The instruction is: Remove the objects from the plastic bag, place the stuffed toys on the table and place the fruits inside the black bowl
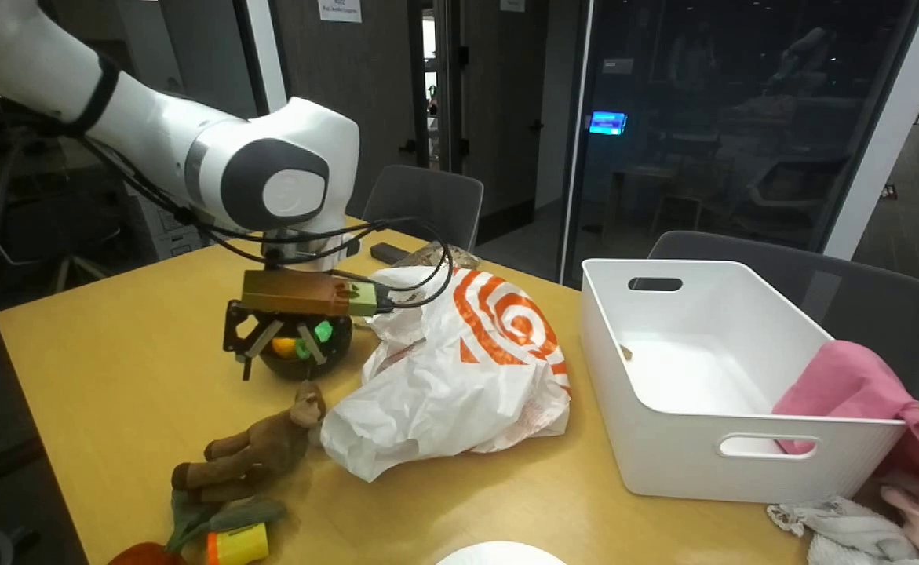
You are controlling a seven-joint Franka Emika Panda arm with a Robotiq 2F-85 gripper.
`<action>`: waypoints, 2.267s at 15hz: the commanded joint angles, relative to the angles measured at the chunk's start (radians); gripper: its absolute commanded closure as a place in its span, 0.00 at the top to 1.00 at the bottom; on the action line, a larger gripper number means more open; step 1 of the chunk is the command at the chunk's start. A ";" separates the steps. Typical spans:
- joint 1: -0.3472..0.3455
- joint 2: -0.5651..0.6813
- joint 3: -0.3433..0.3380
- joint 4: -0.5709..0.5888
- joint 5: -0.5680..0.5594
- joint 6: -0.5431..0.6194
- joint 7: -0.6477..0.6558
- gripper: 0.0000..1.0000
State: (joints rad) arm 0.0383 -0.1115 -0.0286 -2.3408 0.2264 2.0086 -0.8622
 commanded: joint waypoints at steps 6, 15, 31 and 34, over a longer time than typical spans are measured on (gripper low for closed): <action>0.012 0.131 0.040 0.109 -0.209 0.187 -0.063 1.00; -0.016 0.284 0.016 0.208 -0.708 0.337 -0.008 1.00; -0.062 0.352 0.038 0.124 -0.696 0.466 -0.073 1.00; -0.062 0.346 0.057 0.108 -0.666 0.471 -0.087 1.00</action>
State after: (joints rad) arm -0.0107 0.2636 0.0054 -2.2011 -0.4839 2.4493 -0.9038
